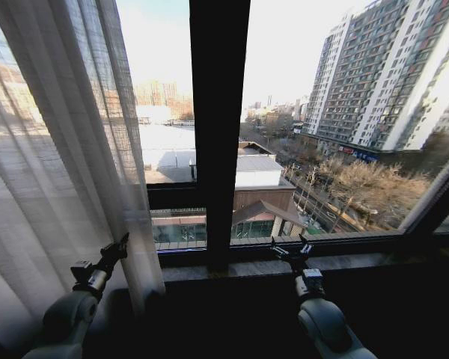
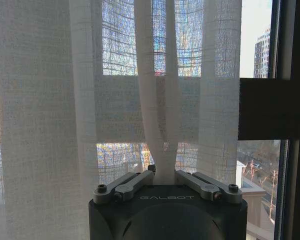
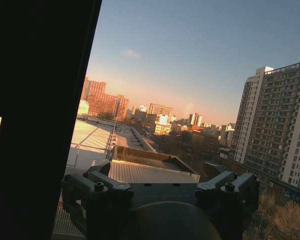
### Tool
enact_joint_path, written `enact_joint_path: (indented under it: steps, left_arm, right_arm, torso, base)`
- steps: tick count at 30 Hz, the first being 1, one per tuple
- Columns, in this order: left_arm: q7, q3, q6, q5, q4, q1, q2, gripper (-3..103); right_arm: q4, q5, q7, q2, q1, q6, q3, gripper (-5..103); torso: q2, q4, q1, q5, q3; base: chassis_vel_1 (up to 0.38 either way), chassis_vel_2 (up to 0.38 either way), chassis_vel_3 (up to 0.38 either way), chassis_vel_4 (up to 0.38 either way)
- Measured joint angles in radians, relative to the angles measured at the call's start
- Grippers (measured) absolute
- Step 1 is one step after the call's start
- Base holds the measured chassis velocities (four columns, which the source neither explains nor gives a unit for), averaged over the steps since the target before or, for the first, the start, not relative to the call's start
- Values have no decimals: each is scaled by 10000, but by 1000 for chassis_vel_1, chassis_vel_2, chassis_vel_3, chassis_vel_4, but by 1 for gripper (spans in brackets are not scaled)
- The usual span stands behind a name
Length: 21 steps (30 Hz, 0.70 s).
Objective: Open the curtains by pulling them apart, changing their state from closed to fully open.
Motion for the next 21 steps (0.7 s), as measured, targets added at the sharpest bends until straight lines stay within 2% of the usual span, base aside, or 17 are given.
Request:
enact_joint_path:
  steps: [5, 11, 21]
  left_arm:
    - [-13, -57, 0, 12, -171, 145, -28, 0]
    - [-28, -163, -2, 12, -370, 368, -41, 0]
    - [-44, -367, -23, 21, -777, 721, -192, 0]
  right_arm:
    - [103, -471, -208, 81, -157, 305, -270, 100]
    - [241, -575, -273, 146, -281, 391, -451, 100]
    - [484, -610, -296, 76, -504, 529, -395, 100]
  torso:
    - [0, 0, 0, 2, 0]
    - [0, 0, 0, 1, 0]
    - [1, 2, 0, -3, -1]
  base:
    - [0, 0, 0, 0]
    - [78, 82, -66, -67]
    - [224, 225, -215, -228]
